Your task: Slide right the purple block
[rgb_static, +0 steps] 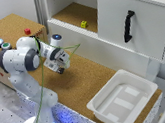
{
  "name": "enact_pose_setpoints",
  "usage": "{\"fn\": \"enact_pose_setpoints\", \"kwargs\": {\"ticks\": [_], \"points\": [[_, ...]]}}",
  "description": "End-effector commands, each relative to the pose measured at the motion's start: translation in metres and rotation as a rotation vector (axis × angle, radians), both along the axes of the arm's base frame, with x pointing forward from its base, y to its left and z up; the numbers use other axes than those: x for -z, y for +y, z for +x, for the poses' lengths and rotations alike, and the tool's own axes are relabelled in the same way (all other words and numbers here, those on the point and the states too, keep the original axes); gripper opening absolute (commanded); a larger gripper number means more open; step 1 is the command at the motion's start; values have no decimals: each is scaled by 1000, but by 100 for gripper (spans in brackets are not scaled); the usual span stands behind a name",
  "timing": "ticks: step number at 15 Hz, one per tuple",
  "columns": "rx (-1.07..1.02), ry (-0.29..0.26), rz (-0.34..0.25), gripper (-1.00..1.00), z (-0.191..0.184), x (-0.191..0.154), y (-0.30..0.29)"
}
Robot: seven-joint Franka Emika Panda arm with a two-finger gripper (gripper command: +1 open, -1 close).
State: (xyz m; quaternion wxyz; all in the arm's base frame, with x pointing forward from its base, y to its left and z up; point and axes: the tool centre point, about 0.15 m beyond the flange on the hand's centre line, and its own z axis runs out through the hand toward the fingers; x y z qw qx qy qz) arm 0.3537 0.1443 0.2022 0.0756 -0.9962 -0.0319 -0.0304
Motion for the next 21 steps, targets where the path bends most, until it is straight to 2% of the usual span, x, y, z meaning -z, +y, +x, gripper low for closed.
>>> {"fn": "enact_pose_setpoints", "kwargs": {"ticks": [1, 10, 21], "points": [[-6, -20, -29, -100, -14, -12, -37], [-14, -17, -75, -100, -10, -15, -86], [-25, -5, -63, -100, -1, 2, -136]]}}
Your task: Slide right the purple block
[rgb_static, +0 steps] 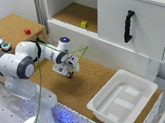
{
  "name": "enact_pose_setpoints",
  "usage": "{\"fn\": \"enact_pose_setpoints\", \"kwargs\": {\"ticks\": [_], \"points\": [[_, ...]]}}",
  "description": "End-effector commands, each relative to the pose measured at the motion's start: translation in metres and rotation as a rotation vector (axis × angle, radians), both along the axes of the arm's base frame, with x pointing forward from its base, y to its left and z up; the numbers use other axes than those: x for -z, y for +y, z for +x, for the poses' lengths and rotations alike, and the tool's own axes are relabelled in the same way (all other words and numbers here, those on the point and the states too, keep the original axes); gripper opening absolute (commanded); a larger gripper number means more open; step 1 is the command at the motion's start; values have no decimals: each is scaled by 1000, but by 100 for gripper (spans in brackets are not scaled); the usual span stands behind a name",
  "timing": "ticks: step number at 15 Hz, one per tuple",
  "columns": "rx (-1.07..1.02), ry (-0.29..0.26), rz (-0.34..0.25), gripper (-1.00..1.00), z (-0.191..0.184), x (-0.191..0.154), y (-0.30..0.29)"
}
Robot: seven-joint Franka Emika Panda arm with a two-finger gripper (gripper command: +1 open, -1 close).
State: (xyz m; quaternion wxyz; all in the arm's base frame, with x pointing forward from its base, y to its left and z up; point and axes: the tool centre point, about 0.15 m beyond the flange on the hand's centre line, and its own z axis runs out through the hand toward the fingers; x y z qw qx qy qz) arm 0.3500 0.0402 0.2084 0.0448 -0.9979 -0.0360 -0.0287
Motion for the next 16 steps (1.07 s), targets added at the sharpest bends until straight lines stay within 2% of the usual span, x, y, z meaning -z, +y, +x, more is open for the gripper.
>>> {"fn": "enact_pose_setpoints", "kwargs": {"ticks": [1, 16], "points": [[-16, -5, -3, -100, 3, 8, -37], [62, 3, -60, -100, 6, 7, -109]]}}
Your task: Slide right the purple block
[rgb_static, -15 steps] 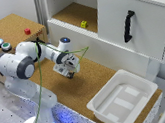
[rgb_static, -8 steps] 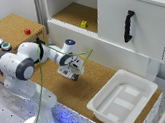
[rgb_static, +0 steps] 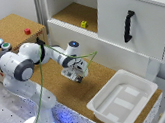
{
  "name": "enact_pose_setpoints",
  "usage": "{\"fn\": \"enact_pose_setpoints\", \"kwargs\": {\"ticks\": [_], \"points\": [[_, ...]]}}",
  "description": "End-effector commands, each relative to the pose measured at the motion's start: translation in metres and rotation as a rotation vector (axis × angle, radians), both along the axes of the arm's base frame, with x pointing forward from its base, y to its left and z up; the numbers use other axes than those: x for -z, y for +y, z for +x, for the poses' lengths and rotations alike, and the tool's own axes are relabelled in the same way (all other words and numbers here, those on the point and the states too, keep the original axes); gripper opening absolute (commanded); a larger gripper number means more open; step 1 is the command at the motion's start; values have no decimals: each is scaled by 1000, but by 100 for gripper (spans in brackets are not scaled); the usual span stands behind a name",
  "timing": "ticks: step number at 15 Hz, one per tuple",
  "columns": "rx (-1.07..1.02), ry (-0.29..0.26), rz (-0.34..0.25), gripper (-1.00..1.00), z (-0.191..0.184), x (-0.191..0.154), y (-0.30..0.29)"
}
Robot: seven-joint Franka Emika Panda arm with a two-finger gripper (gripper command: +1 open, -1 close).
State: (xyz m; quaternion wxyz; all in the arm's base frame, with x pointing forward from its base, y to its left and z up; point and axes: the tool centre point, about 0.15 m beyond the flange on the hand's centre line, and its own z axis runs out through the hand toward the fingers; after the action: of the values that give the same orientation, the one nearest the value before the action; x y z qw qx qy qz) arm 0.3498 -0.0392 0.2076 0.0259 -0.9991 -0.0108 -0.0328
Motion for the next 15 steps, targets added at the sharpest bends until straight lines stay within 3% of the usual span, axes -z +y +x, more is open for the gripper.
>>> {"fn": "enact_pose_setpoints", "kwargs": {"ticks": [1, 6, 7, 10, 15], "points": [[12, 11, -23, -100, 6, 6, -31], [-34, 18, 6, -100, 0, -5, 6], [-42, 10, 14, 100, -1, -13, 21], [-73, -6, 56, 100, -3, -35, 60], [-108, -45, 73, 100, -3, -70, 104]]}}
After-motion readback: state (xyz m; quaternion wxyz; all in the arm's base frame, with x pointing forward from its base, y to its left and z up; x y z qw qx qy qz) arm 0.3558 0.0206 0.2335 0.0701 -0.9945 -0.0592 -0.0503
